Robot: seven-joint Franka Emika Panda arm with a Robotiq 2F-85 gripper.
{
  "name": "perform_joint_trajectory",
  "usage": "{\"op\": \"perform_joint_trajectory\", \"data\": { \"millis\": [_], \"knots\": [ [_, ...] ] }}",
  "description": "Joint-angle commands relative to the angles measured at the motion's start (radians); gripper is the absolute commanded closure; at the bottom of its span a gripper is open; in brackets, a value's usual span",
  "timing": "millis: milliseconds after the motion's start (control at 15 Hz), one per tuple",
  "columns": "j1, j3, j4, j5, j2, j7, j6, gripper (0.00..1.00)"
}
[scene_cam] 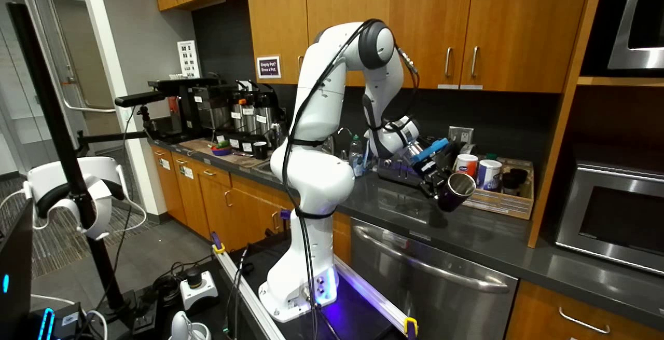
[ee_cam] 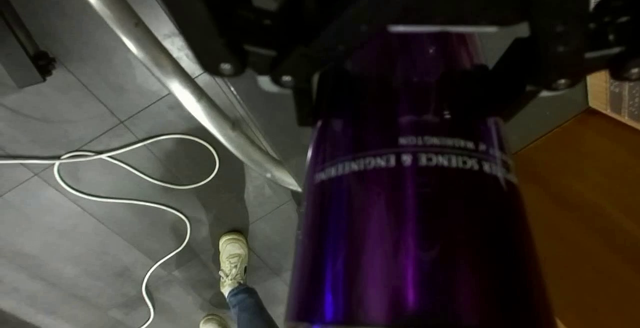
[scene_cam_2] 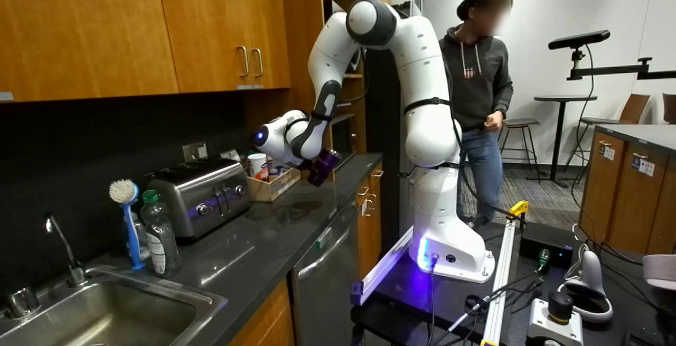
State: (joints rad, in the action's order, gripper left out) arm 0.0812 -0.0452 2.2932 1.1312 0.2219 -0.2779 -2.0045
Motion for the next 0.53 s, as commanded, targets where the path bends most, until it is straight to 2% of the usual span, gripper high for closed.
{"op": "perform_joint_trajectory", "data": {
  "millis": [0, 467],
  "knots": [
    [-0.009, -0.01, 0.007, 0.028, 0.009, -0.061, 0.053, 0.43],
    [-0.018, -0.008, 0.015, 0.039, 0.045, -0.152, 0.116, 0.43]
  ]
}}
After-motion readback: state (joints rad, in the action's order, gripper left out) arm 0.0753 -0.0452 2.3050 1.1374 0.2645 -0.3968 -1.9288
